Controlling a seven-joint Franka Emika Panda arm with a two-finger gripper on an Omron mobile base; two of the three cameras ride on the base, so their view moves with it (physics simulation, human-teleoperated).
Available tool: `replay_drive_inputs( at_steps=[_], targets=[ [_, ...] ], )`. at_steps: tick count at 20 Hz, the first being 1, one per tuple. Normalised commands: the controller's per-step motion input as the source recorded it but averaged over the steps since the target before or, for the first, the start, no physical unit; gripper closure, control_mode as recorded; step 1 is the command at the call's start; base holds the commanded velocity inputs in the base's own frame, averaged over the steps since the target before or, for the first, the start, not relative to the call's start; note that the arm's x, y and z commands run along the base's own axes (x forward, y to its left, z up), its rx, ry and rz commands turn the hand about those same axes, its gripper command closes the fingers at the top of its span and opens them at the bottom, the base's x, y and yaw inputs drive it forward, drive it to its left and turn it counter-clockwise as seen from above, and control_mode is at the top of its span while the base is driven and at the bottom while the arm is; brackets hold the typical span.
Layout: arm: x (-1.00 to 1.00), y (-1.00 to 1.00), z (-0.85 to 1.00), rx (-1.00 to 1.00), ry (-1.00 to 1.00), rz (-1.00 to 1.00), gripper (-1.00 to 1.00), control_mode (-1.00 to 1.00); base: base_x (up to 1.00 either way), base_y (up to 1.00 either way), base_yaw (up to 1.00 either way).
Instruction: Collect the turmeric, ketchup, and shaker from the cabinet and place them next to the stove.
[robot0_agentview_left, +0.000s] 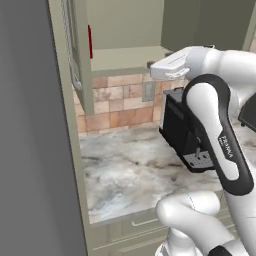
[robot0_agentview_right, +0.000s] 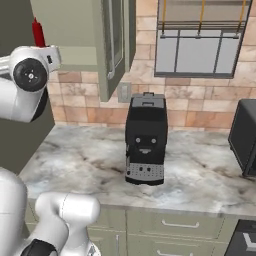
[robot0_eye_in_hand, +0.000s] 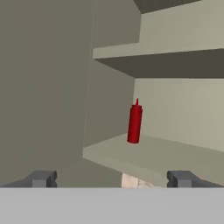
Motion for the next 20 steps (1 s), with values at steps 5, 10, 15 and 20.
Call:
replay_drive_inputs(
  at_steps=[5,10,15,20],
  targets=[
    [0.38,0.03,0.26,-0.06,0.09,-0.01,-1.00,-1.00,0.00,0.00,0.00],
    [0.30,0.09,-0.06,-0.06,0.14,-0.04,-1.00,-1.00,0.00,0.00,0.00],
    [0.27,0.00,-0.18,0.00,0.01,-0.01,-1.00,-1.00,0.00,0.00,0.00],
    [0.34,0.00,-0.09,0.00,0.01,0.00,-1.00,-1.00,0.00,0.00,0.00]
  ],
)
